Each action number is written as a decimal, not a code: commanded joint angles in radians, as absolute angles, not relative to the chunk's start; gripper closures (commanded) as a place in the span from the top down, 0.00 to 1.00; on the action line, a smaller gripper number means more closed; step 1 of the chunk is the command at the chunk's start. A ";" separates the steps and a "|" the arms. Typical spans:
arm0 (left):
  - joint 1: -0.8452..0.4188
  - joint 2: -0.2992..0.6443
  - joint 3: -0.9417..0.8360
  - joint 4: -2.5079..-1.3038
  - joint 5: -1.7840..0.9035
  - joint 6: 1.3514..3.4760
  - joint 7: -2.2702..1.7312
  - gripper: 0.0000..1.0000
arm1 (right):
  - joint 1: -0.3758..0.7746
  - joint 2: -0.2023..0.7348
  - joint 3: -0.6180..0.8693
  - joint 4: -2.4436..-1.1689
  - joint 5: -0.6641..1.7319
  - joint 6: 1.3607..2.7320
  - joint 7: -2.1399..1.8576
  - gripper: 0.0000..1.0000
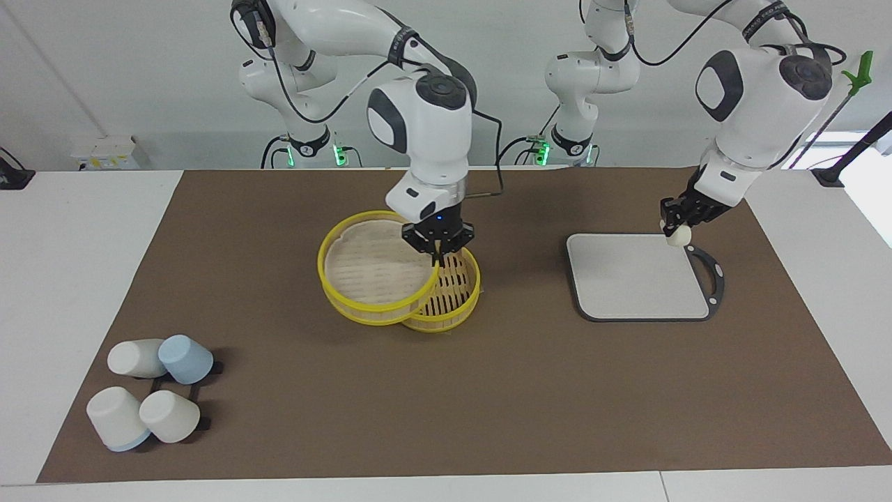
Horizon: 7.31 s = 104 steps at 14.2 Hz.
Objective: Place bun in steamer
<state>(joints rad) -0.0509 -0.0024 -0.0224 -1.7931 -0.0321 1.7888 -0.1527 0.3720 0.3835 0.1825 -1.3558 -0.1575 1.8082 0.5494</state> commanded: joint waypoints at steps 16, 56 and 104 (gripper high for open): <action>-0.672 0.437 -0.089 -1.746 0.091 2.330 -1.051 0.49 | -0.012 0.138 0.192 -1.643 -0.058 1.773 0.060 0.00; -0.138 -0.023 0.118 -1.703 -0.078 1.631 -0.049 1.00 | 0.514 0.500 0.195 -1.480 -0.163 2.138 0.979 0.00; -0.137 -0.037 0.103 -1.672 0.020 1.615 0.011 1.00 | 0.038 0.025 0.186 -1.531 -0.017 1.544 0.312 1.00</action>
